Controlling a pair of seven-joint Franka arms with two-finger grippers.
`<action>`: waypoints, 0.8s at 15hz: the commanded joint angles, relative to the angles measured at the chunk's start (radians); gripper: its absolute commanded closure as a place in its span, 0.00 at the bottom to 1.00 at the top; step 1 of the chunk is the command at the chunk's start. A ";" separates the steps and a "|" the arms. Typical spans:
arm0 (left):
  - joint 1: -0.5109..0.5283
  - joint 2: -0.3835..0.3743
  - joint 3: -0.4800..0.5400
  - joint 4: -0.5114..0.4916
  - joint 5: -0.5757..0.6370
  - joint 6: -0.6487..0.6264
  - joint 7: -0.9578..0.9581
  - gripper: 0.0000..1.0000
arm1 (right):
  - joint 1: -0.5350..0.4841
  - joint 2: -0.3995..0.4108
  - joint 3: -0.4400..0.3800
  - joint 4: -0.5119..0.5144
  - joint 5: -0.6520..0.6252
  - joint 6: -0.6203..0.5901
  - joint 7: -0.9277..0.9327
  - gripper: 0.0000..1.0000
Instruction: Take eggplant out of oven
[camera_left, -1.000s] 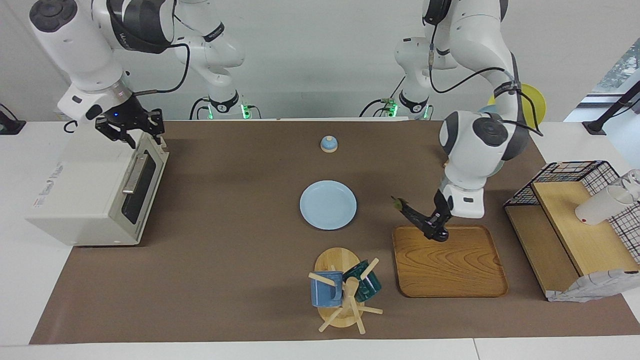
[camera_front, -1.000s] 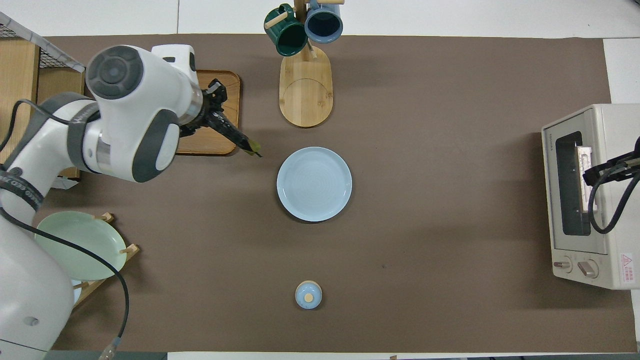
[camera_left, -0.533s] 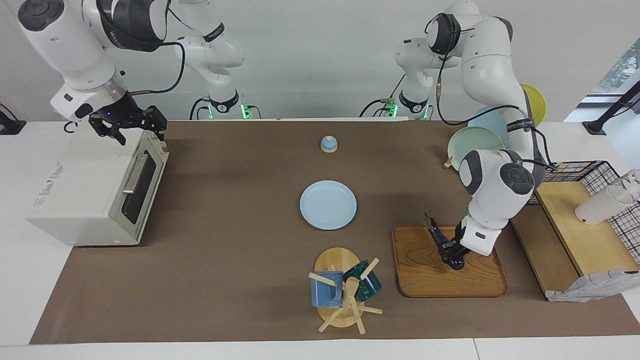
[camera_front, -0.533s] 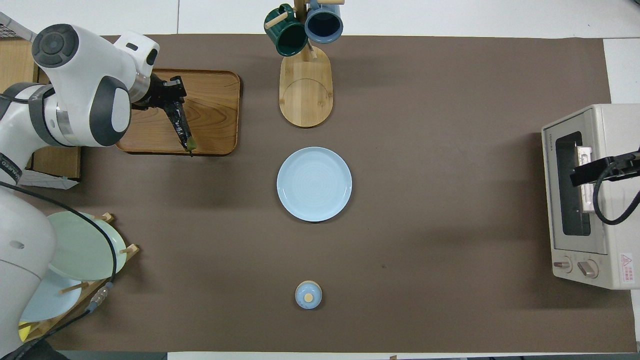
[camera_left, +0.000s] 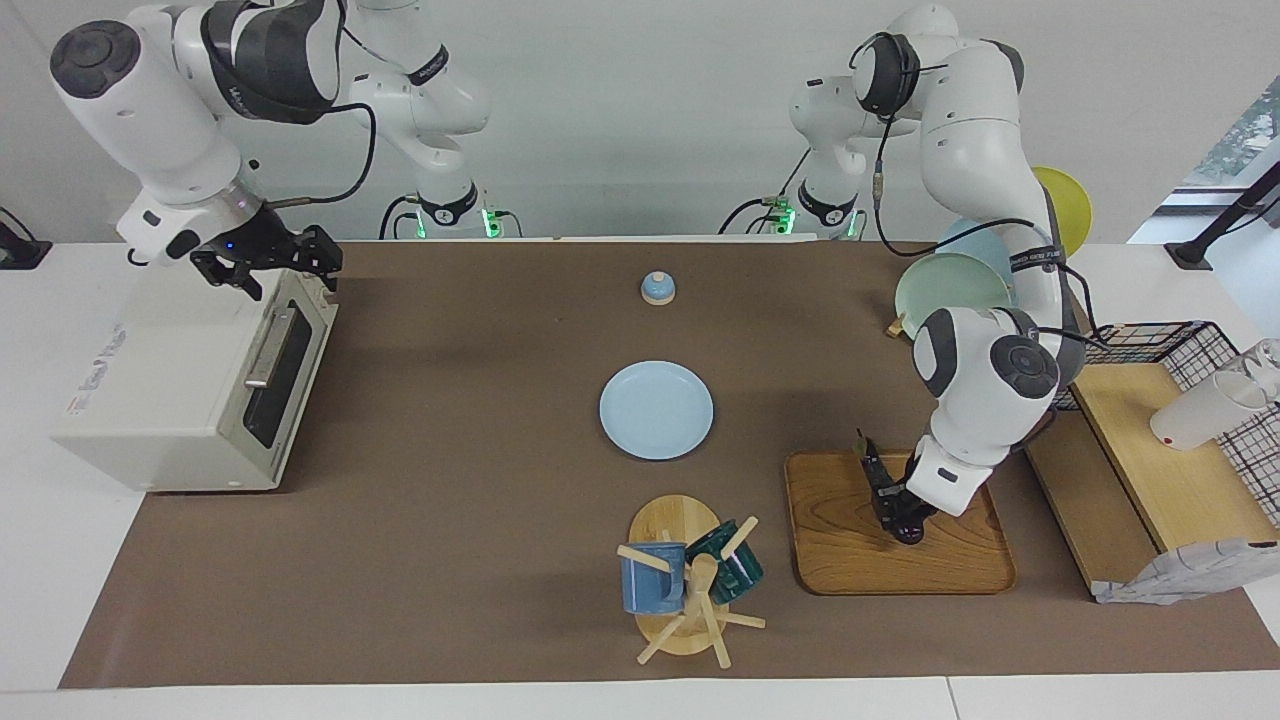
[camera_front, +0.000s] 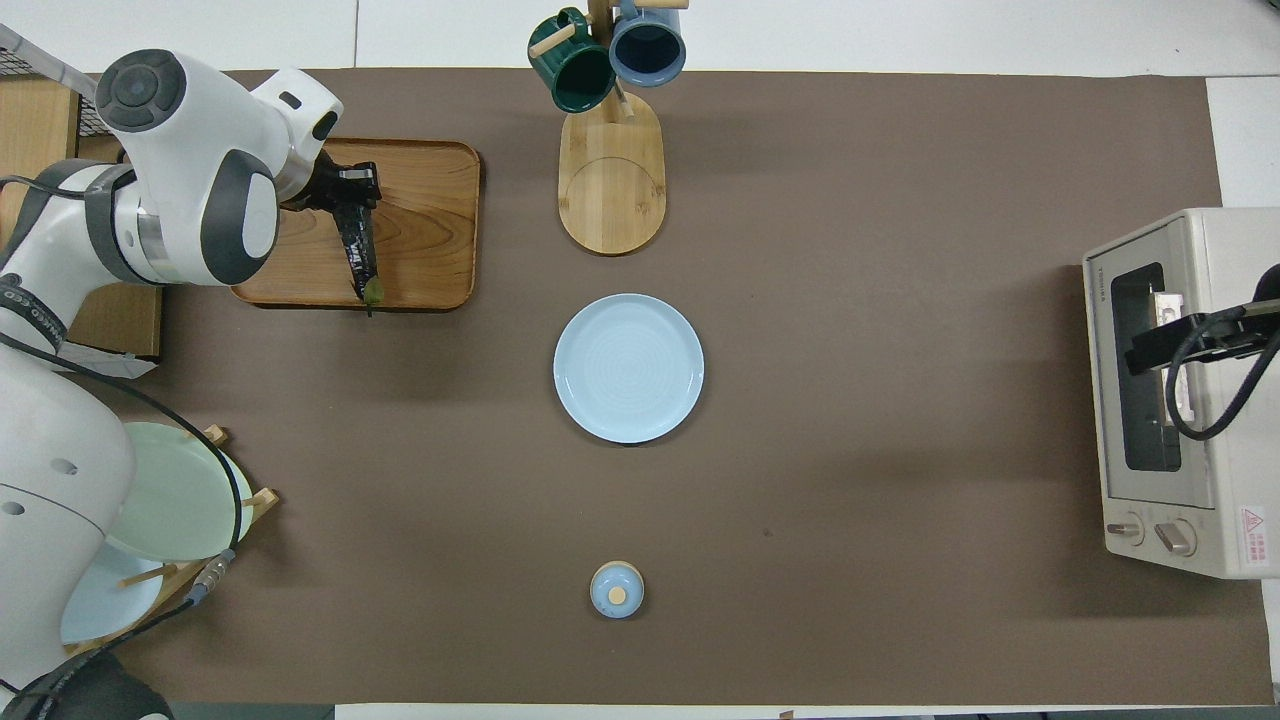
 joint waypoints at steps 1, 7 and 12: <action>-0.003 0.010 -0.001 0.015 0.013 0.015 0.016 0.01 | 0.024 -0.030 -0.020 0.005 0.006 -0.041 0.018 0.00; -0.001 -0.023 -0.005 0.043 -0.042 -0.109 0.007 0.00 | 0.017 -0.060 -0.020 -0.021 0.006 -0.032 0.016 0.00; 0.014 -0.227 0.003 0.031 -0.039 -0.297 -0.050 0.00 | -0.015 -0.060 -0.006 -0.014 0.005 -0.036 0.014 0.00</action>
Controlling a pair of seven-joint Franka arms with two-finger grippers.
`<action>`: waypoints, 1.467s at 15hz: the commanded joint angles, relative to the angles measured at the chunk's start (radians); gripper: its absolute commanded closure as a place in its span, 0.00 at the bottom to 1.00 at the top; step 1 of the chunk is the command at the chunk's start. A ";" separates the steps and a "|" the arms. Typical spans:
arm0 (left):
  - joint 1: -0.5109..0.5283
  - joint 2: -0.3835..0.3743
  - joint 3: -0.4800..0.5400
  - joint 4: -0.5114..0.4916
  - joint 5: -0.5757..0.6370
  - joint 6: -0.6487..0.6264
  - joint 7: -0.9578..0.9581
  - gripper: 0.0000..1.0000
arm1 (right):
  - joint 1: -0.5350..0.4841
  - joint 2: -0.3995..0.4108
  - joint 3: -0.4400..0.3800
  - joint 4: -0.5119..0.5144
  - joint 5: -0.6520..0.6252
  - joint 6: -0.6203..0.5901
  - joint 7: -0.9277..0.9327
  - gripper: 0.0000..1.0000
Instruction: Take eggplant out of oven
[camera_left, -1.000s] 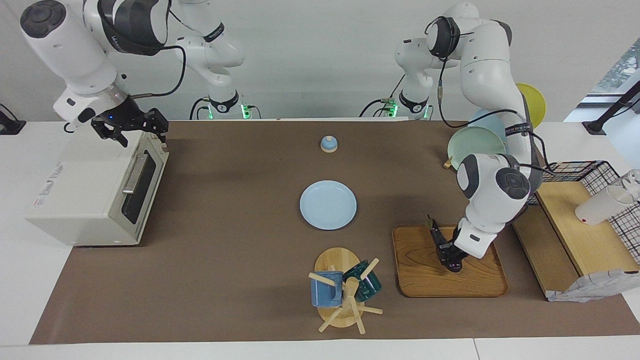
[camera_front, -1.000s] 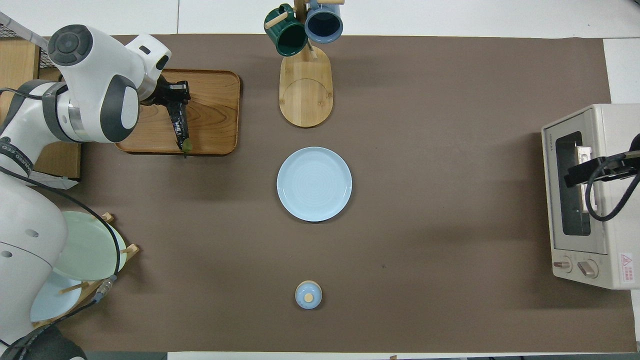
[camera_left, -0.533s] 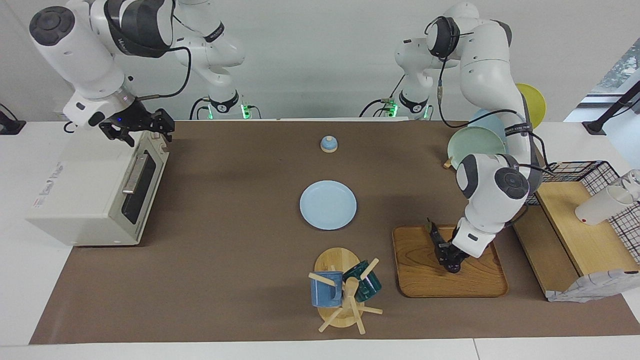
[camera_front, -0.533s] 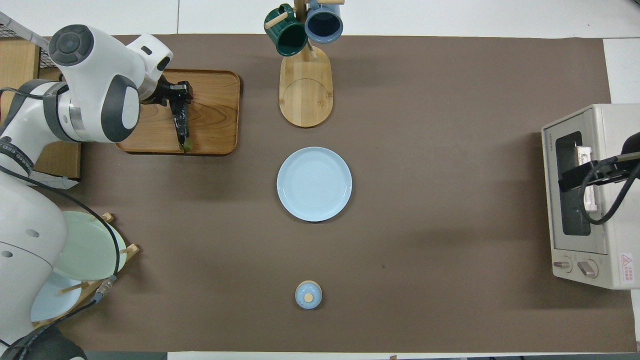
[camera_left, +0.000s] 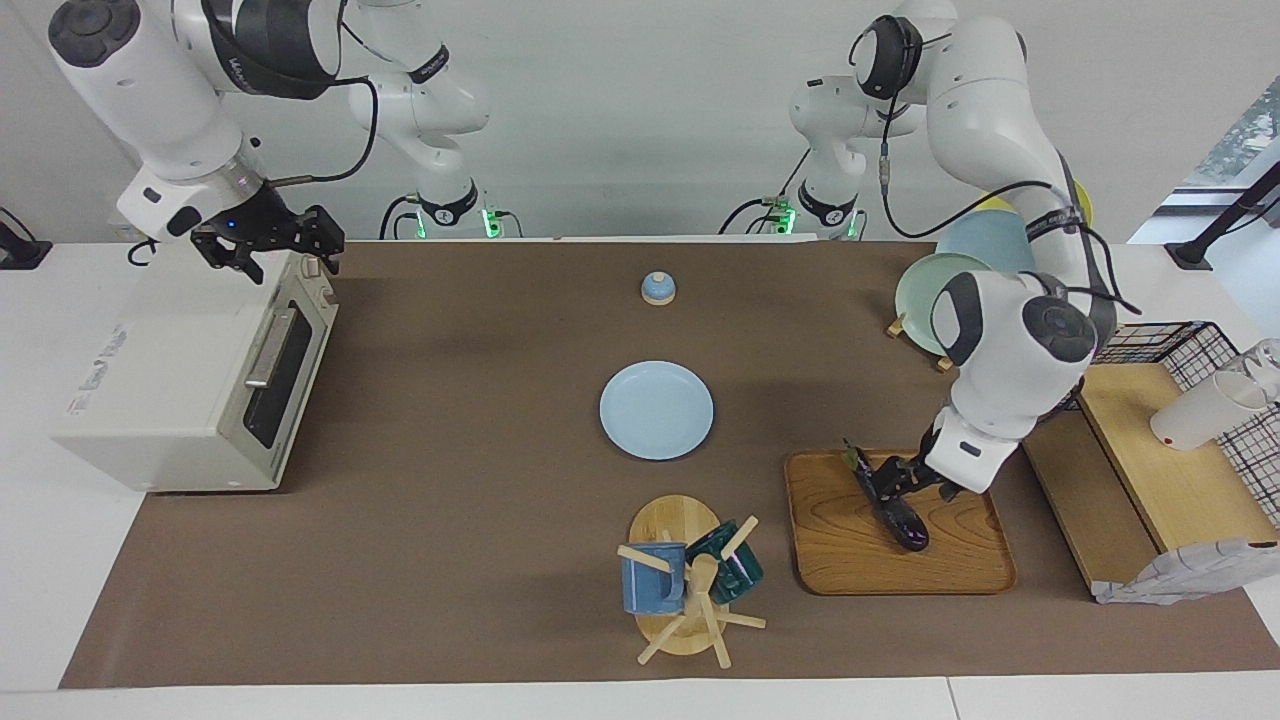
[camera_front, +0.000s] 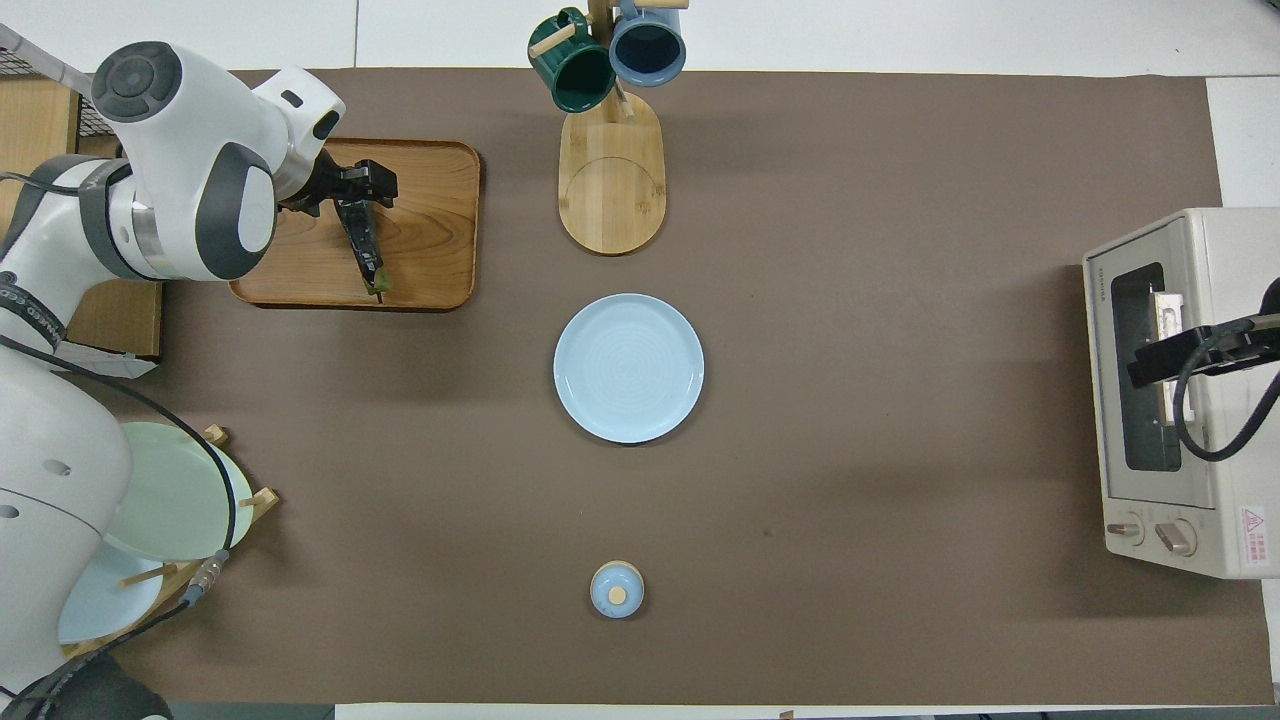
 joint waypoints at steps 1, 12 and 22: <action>0.017 -0.145 0.003 -0.028 -0.009 -0.155 -0.020 0.00 | -0.026 -0.016 0.008 -0.010 0.005 -0.011 0.012 0.00; 0.012 -0.566 0.002 -0.319 0.004 -0.447 -0.018 0.00 | -0.031 -0.011 0.001 0.021 0.023 -0.011 0.015 0.00; 0.031 -0.541 -0.007 -0.212 -0.007 -0.545 -0.006 0.00 | -0.025 -0.016 0.004 0.015 0.023 -0.008 0.013 0.00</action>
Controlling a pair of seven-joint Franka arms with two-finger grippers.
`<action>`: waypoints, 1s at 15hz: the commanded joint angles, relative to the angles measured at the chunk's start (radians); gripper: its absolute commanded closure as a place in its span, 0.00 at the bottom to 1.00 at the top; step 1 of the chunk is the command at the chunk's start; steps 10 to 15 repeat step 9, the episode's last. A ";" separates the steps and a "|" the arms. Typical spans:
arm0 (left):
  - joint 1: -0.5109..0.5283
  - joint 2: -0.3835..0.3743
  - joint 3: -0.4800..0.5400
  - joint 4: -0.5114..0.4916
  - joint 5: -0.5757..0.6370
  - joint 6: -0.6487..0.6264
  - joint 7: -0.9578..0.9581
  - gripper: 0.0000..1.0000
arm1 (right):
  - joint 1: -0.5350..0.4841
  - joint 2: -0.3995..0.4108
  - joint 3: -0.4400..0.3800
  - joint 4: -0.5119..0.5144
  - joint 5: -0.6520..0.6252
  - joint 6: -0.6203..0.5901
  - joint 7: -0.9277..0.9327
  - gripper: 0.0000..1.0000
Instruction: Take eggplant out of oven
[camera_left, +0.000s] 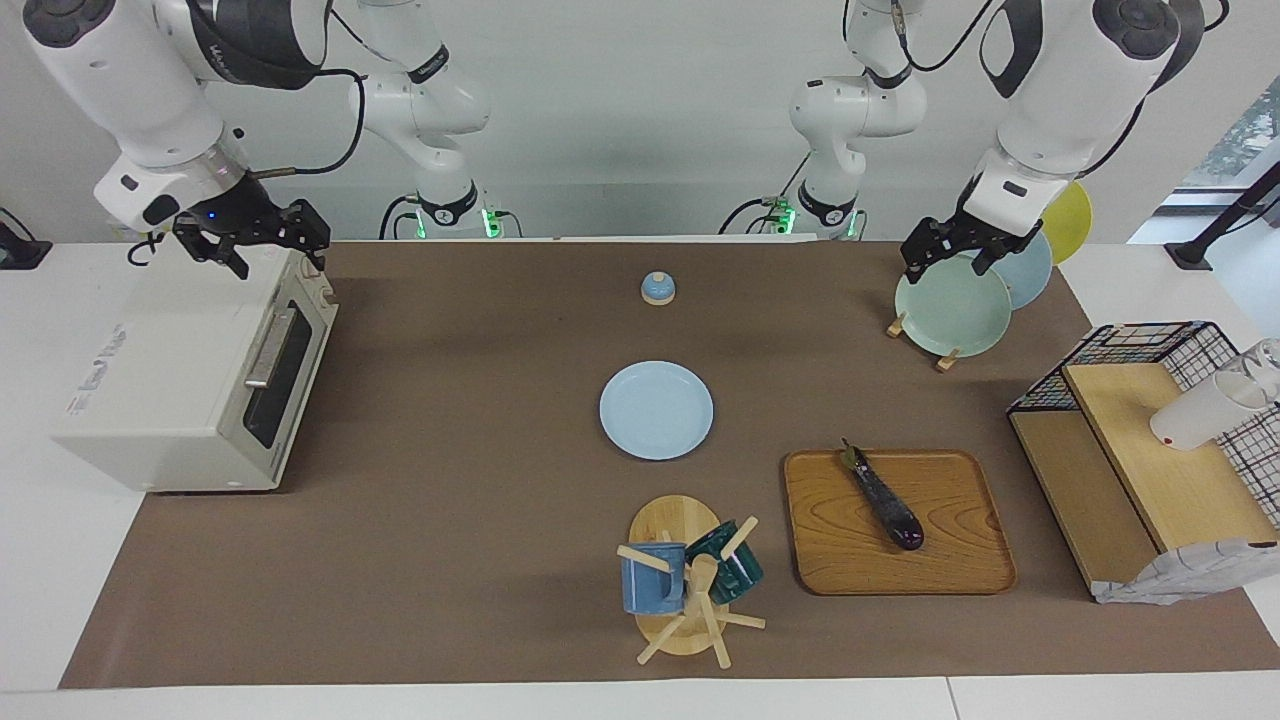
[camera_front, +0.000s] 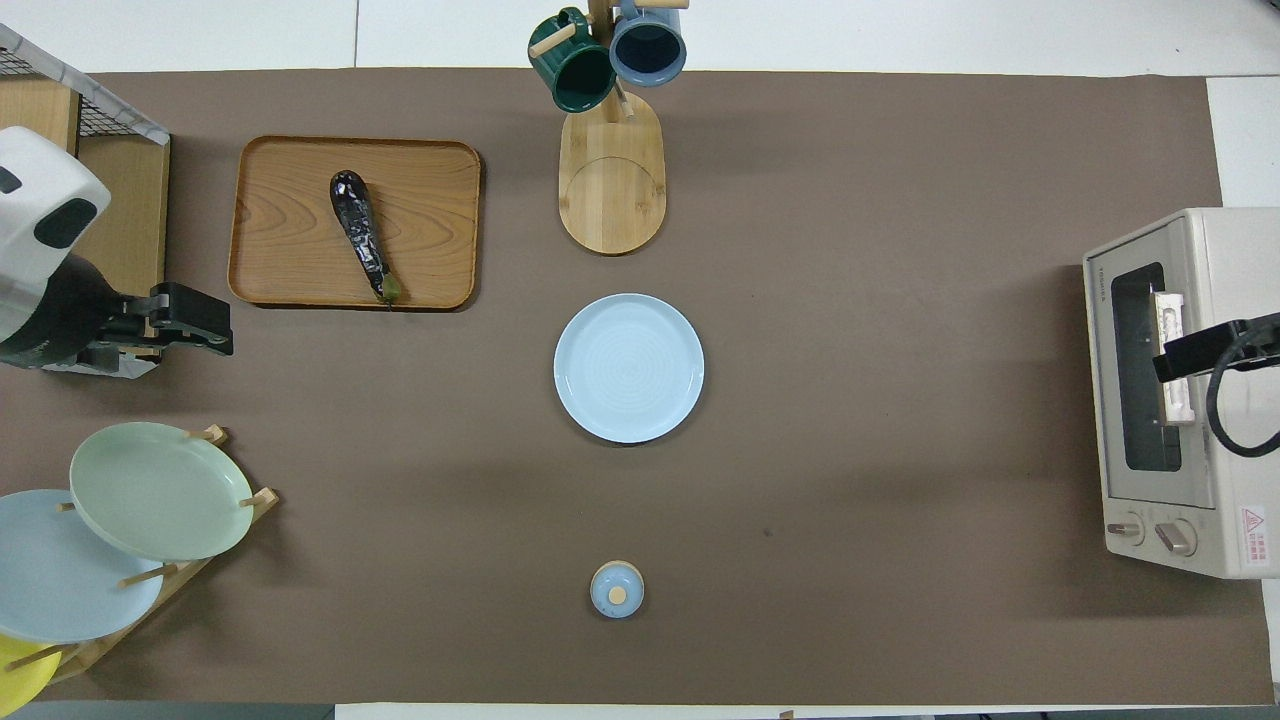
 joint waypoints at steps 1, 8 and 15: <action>0.019 0.008 -0.007 0.032 -0.007 -0.038 0.004 0.00 | -0.007 -0.011 0.003 -0.006 0.023 -0.008 0.013 0.00; 0.030 0.011 -0.015 0.021 -0.009 -0.024 0.020 0.00 | -0.007 -0.011 0.003 -0.006 0.023 -0.008 0.013 0.00; 0.030 0.011 -0.016 0.021 -0.009 -0.021 0.020 0.00 | -0.007 -0.013 0.003 -0.006 0.023 -0.008 0.013 0.00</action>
